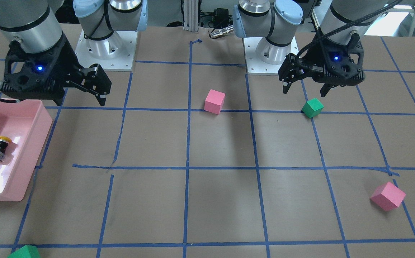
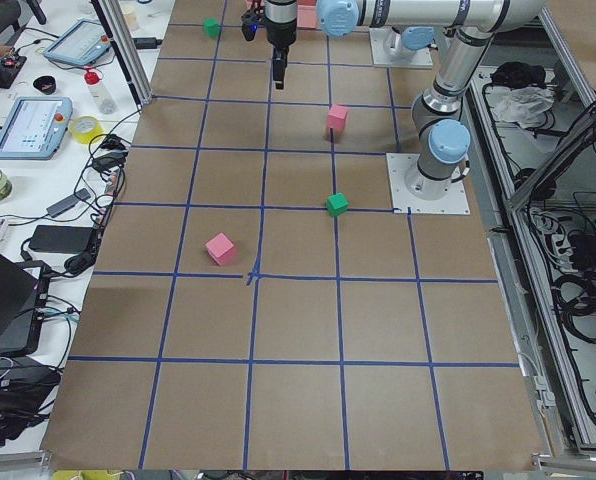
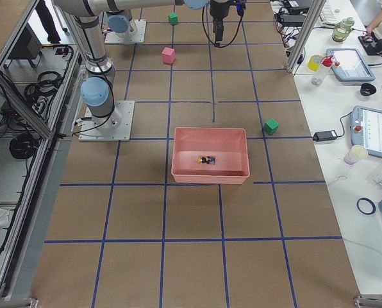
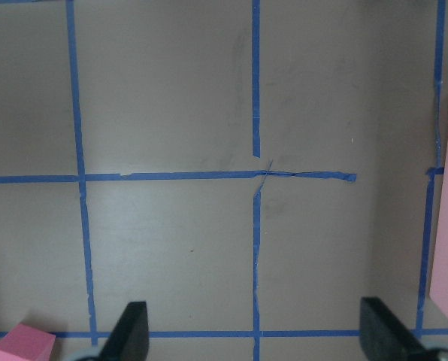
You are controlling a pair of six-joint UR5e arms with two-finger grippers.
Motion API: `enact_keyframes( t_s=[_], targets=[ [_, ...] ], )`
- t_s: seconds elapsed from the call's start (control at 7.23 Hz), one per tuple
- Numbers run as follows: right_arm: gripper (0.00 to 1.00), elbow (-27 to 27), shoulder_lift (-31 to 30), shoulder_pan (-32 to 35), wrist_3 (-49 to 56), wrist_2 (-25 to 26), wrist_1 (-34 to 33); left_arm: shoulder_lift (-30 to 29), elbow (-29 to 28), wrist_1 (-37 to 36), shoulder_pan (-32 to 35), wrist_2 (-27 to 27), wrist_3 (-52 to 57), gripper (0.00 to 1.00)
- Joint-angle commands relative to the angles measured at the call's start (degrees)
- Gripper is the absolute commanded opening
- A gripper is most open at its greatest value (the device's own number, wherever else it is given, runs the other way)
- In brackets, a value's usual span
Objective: Align button upright
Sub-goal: 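Move the right gripper over the pink tray toward the yellow button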
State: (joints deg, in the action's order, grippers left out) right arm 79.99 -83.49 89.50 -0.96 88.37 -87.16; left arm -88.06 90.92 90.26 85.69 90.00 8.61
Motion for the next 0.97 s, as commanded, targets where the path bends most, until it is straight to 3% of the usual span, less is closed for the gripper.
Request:
enact_keyframes(
  t_s=[0.0,0.28,0.55,0.83],
  targets=[
    [1.0,1.1,0.2,-8.2,7.0,0.8,-1.7,0.0,0.0,0.0,0.0,0.0,0.0,1.0],
    [1.0,4.4,1.7,-21.7,17.4,0.0,-2.9,-0.1,0.1,-0.1,-0.1,0.2,0.1,1.0],
    [1.0,11.6,5.4,-29.8,27.3,0.7,-15.3,-0.1,0.1,-0.1,-0.1,0.2,0.1,1.0],
    [1.0,19.9,7.5,-33.3,28.4,0.8,-30.6,0.0,0.1,0.0,-0.1,0.2,0.4,1.0]
  ],
)
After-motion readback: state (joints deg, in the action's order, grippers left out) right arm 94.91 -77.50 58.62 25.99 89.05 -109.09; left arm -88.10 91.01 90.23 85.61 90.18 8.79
